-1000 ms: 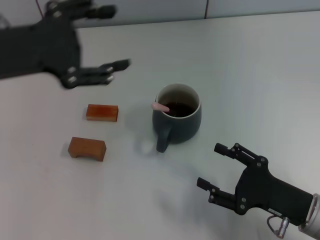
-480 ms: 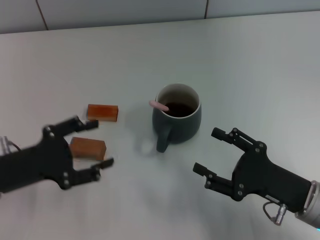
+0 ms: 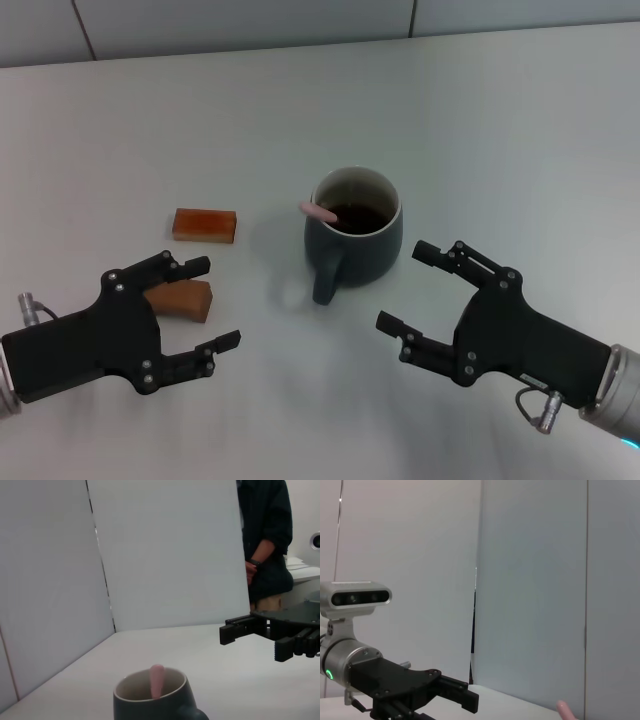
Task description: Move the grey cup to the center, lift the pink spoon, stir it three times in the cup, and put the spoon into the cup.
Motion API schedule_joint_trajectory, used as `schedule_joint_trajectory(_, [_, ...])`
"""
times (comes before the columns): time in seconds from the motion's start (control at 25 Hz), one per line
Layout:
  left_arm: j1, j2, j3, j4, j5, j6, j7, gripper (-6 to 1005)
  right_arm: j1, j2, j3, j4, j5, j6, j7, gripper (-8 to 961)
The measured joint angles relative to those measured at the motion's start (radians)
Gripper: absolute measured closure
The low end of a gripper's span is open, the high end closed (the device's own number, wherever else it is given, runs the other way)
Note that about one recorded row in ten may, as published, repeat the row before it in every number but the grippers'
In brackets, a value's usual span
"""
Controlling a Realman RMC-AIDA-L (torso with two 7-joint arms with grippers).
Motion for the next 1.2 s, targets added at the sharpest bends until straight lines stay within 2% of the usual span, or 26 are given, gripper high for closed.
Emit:
schedule_joint_trajectory(0.32, [-0.019, 0.0, -0.005, -0.042, -0.001, -0.004, 0.003, 202, 0.01, 0.0, 0.009, -0.005, -0.001, 0.005, 0.007, 147])
schedule_joint_trajectory(1.2, [-0.021, -0.003, -0.004, -0.073, -0.003, -0.006, 0.012, 202, 0.011, -0.002, 0.003, -0.005, -0.007, 0.005, 0.003, 147])
